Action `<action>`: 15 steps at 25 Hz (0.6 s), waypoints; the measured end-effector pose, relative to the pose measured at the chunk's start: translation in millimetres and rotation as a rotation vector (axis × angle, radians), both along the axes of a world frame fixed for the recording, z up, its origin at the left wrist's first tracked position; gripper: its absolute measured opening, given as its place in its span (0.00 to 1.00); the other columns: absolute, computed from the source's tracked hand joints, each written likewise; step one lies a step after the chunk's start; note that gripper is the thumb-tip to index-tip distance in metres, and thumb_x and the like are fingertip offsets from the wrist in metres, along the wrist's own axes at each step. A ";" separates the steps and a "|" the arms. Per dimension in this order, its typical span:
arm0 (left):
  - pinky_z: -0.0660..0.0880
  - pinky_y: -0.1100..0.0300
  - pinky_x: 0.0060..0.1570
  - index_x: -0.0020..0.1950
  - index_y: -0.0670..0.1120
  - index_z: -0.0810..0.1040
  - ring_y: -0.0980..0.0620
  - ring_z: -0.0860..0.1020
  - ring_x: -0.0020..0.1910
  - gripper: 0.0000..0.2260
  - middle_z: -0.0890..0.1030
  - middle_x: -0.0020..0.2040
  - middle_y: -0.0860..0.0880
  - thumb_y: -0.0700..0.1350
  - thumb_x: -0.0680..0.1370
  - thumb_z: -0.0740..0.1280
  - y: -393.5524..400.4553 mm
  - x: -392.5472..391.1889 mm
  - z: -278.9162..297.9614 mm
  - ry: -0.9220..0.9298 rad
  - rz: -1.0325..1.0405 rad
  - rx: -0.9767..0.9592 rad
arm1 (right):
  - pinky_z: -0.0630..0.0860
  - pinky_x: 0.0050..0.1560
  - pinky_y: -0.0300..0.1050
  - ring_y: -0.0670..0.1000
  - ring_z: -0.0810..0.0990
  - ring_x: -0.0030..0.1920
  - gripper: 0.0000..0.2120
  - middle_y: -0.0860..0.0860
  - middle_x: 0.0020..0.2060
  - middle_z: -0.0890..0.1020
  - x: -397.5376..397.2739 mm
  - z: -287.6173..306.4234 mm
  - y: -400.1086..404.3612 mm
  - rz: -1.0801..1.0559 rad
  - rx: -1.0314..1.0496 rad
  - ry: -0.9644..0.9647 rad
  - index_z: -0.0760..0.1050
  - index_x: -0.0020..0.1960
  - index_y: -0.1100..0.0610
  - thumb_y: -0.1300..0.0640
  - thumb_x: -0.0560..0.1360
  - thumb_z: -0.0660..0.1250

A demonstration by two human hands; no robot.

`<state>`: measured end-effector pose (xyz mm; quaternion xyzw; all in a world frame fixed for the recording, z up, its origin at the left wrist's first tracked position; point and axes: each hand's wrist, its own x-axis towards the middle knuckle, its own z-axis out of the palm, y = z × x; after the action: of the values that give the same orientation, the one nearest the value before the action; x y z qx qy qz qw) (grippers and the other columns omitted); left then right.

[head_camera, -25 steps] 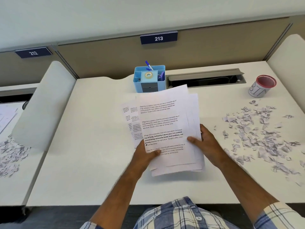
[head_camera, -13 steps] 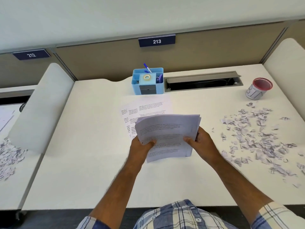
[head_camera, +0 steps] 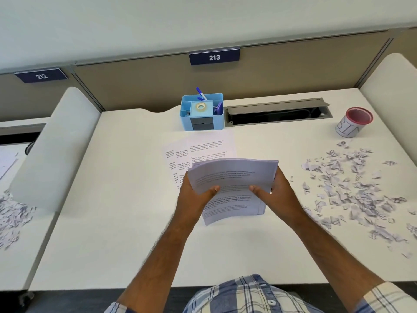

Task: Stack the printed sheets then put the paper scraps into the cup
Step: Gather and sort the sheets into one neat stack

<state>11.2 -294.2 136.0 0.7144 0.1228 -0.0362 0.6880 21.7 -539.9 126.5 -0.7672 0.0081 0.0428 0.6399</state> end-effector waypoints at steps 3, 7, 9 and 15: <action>0.84 0.55 0.54 0.66 0.54 0.78 0.52 0.84 0.57 0.22 0.86 0.57 0.55 0.43 0.76 0.79 -9.6 -1.1 2.0 0.000 0.012 0.012 | 0.80 0.58 0.43 0.46 0.82 0.60 0.21 0.46 0.59 0.82 0.4 1.9 4.7 -0.013 0.017 0.001 0.71 0.66 0.47 0.59 0.78 0.73; 0.83 0.59 0.53 0.63 0.53 0.78 0.54 0.84 0.56 0.19 0.86 0.55 0.56 0.42 0.76 0.79 -10.2 -2.4 9.1 -0.065 0.021 -0.005 | 0.79 0.57 0.42 0.45 0.82 0.58 0.20 0.42 0.55 0.83 -3.8 6.8 0.9 -0.035 0.073 -0.033 0.73 0.59 0.42 0.62 0.77 0.73; 0.81 0.62 0.50 0.59 0.50 0.77 0.55 0.83 0.54 0.19 0.84 0.53 0.57 0.40 0.74 0.80 -6.1 -2.2 12.0 -0.110 0.013 0.010 | 0.79 0.53 0.42 0.48 0.81 0.54 0.18 0.42 0.50 0.81 -5.5 6.6 -4.2 -0.051 0.039 -0.060 0.72 0.56 0.45 0.62 0.75 0.75; 0.80 0.63 0.47 0.55 0.48 0.80 0.53 0.84 0.52 0.15 0.86 0.50 0.53 0.42 0.73 0.81 -7.1 -0.4 10.7 -0.064 0.002 0.009 | 0.79 0.53 0.36 0.42 0.82 0.54 0.16 0.43 0.52 0.84 -5.1 0.8 1.3 -0.086 0.005 0.005 0.74 0.59 0.47 0.58 0.76 0.75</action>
<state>10.8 -301.3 146.6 0.7180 0.1015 -0.0118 0.6885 16.6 -538.5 127.3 -0.7644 0.0426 0.0172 0.6430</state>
